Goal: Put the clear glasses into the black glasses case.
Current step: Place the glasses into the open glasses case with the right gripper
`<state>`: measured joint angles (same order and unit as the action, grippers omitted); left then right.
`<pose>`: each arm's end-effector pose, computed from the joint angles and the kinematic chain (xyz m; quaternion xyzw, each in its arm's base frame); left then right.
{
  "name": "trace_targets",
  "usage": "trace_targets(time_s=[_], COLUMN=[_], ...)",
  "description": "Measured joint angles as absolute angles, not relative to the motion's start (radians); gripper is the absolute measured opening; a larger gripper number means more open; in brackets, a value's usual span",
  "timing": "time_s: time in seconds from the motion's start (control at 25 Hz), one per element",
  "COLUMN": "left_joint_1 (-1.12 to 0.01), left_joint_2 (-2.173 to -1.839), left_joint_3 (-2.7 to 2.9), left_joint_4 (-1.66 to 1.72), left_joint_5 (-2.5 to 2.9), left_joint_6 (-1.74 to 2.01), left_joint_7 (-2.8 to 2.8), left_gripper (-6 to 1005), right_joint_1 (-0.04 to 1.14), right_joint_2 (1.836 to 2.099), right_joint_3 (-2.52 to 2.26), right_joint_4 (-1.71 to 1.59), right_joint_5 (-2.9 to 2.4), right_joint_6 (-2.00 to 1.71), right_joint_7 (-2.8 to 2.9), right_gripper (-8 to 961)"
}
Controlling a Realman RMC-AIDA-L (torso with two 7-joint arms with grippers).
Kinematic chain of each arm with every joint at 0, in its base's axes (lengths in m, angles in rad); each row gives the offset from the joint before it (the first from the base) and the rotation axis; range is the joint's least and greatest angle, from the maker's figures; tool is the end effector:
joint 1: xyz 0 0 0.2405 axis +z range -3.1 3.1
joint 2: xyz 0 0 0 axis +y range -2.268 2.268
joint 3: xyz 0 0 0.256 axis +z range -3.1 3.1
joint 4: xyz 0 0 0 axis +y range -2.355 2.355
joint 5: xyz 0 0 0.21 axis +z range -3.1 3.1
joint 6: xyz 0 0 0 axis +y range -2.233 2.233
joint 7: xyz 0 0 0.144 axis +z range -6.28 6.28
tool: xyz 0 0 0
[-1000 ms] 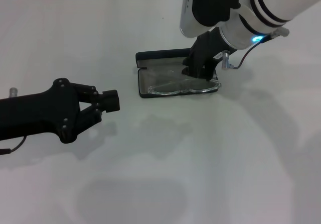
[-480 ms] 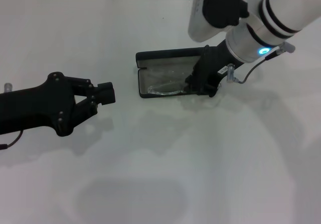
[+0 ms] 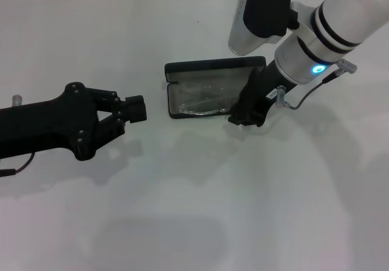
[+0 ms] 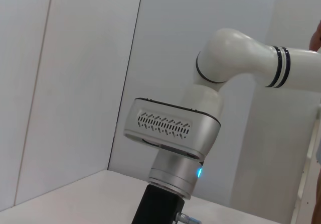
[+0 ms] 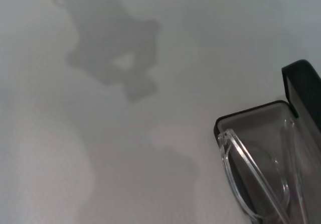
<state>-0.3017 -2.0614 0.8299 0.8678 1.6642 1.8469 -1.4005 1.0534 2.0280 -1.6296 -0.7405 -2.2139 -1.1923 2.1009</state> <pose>-0.2537 0.2707 0.0460 -0.9181 -0.1503 -0.3547 0.0931 0.1018 0.4050 -0.0843 -0.9845 0.0527 -0.1519 0.0707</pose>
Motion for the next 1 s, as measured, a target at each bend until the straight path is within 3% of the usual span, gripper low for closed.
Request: trace_targets(time_s=[1.0], left_joint_1=[-0.295], left_joint_2=[-2.062], left_joint_3=[0.829], left_joint_4=[0.867], left_joint_5=[1.666], left_joint_6=[1.847], left_joint_7=[-1.399], left_gripper=[82], right_joint_1=[1.042], right_joint_2=[2.028], right_joint_3=[-1.693], right_joint_4=[-0.739], right_joint_5=[-2.211], right_joint_6=[-1.028], right_joint_7=[2.109], right_gripper=[151])
